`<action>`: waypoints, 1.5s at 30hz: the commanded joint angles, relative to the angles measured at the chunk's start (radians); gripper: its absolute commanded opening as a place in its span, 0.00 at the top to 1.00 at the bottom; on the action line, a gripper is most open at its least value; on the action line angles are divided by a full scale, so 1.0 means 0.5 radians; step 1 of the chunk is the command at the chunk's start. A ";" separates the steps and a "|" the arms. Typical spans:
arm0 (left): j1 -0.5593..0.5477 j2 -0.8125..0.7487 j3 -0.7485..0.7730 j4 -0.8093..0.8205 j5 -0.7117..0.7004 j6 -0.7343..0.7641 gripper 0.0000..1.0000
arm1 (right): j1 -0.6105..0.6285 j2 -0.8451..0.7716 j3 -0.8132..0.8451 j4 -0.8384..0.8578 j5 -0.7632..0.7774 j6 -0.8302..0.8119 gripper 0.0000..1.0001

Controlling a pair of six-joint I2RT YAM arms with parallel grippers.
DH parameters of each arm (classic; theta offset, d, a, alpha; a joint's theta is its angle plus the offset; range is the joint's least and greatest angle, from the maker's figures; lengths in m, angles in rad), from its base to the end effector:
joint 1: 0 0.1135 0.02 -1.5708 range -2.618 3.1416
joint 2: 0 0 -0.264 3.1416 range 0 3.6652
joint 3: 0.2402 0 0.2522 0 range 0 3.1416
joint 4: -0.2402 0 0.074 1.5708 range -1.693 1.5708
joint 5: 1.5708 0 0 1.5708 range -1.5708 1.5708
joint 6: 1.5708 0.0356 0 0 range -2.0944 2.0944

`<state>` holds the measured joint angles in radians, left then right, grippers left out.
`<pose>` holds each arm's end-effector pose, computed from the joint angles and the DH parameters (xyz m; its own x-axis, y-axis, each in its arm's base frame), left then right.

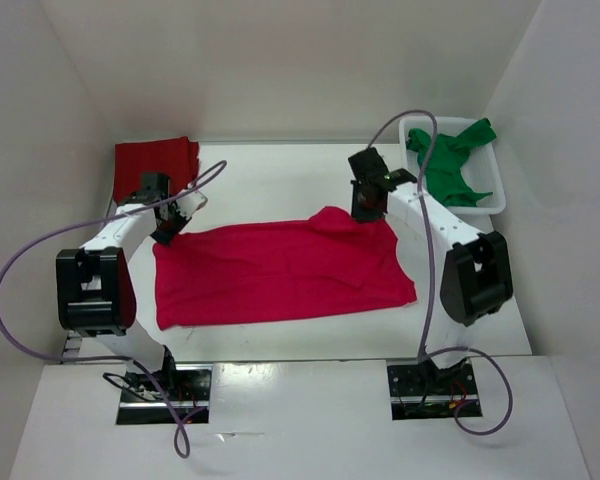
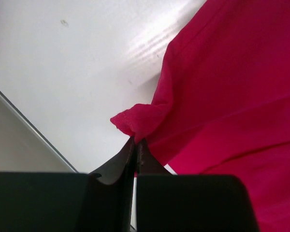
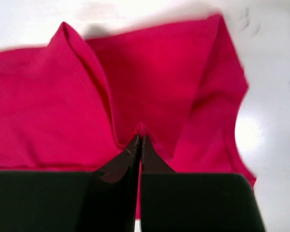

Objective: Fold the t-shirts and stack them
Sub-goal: Fold the other side of the tshirt into a rectangle

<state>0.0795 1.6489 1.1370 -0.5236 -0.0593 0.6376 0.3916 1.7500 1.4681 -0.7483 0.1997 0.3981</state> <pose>0.3382 0.0291 0.2148 -0.7541 0.5360 -0.3795 0.4225 0.8383 0.3446 0.3494 0.1366 0.2694 -0.8390 0.0647 -0.5403 0.0494 0.9979 0.0427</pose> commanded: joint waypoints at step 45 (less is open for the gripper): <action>-0.061 -0.264 -0.289 -0.717 0.376 0.161 0.30 | 0.039 -0.576 -0.878 -0.007 -0.065 0.385 1.00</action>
<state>0.0582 1.4906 0.9806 -0.8349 0.1020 0.7296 0.4034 1.4647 1.0225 -0.7689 0.1627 0.5865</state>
